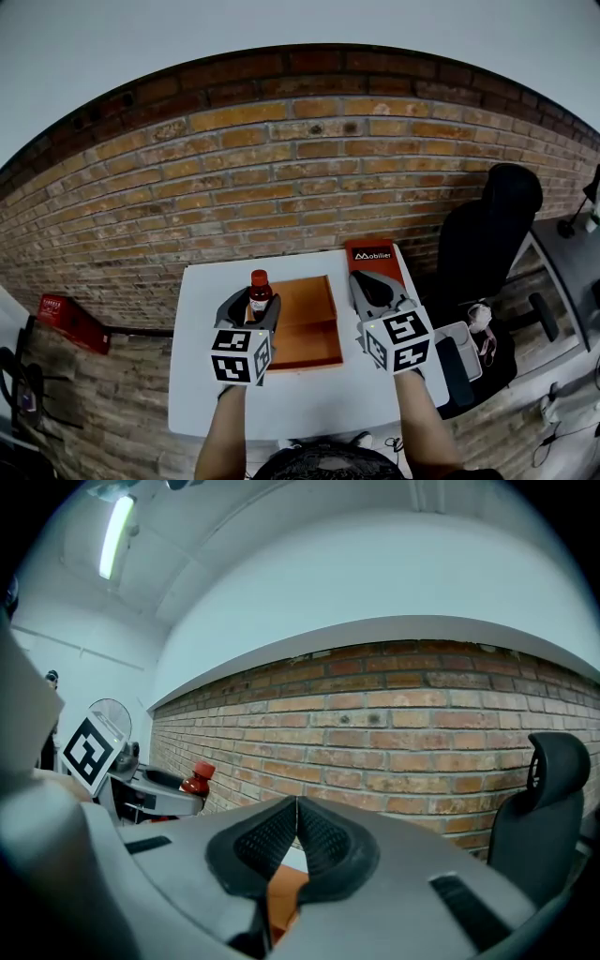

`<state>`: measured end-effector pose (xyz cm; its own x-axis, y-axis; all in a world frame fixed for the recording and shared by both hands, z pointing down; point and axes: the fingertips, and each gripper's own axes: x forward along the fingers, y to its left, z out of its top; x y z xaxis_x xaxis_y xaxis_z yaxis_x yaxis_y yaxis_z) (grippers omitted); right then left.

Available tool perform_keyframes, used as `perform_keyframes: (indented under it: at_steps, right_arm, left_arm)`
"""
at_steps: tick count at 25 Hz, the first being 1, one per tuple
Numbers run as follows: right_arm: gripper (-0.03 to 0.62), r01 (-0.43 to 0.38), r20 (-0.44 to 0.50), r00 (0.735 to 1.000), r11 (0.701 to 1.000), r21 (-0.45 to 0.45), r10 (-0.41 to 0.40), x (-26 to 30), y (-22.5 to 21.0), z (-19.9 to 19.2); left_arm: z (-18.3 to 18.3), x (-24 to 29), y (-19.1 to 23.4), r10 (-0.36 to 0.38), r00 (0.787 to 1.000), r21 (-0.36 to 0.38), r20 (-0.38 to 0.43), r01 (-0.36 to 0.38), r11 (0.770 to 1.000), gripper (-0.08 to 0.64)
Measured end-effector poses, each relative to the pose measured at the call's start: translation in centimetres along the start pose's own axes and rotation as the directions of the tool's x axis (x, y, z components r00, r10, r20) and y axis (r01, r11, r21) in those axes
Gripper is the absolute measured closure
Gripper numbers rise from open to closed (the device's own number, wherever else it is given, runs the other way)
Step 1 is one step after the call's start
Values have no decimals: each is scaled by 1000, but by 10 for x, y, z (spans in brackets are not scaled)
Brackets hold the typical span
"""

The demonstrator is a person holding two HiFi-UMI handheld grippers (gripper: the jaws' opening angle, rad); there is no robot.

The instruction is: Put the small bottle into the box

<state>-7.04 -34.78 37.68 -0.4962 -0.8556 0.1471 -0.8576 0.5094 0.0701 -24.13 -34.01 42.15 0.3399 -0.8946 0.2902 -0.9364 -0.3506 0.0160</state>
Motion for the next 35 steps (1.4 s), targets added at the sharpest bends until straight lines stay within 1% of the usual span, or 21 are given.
perform_keyframes:
  at_steps: [4, 8, 13, 17, 21, 26, 31, 35]
  right_arm:
    - [571, -9, 0, 1000, 1000, -1, 9, 1, 2, 0]
    - [571, -14, 1, 1000, 1000, -3, 14, 1, 1, 1]
    - [571, -16, 0, 1000, 1000, -8, 16, -2, -1, 1]
    - [571, -12, -3, 1000, 1000, -10, 12, -5, -4, 0]
    - [571, -7, -7, 1000, 1000, -5, 7, -9, -7, -3]
    - [571, 0, -13, 1000, 1000, 1, 0, -14, -13, -7]
    - [571, 9, -10, 1000, 1000, 7, -8, -19, -17, -8]
    - [571, 10, -12, 1000, 1000, 7, -10, -21, -18, -9]
  left_arm:
    - [1, -2, 3, 8, 1000, 5, -4, -8, 1000, 328]
    - [-2, 1, 0, -4, 1000, 9, -25, 5, 1000, 328]
    - [-12, 10, -9, -51, 996, 1, -78, 51, 999, 328]
    - [-24, 18, -18, -94, 986, -7, -137, 94, 996, 328]
    - [-37, 27, -27, -138, 970, -15, -202, 138, 990, 328]
    - [-55, 37, -41, -179, 944, -3, -279, 185, 983, 328]
    - [-73, 47, -59, -222, 907, 13, -356, 243, 970, 328]
    - [-88, 53, -71, -250, 872, 32, -420, 290, 957, 328]
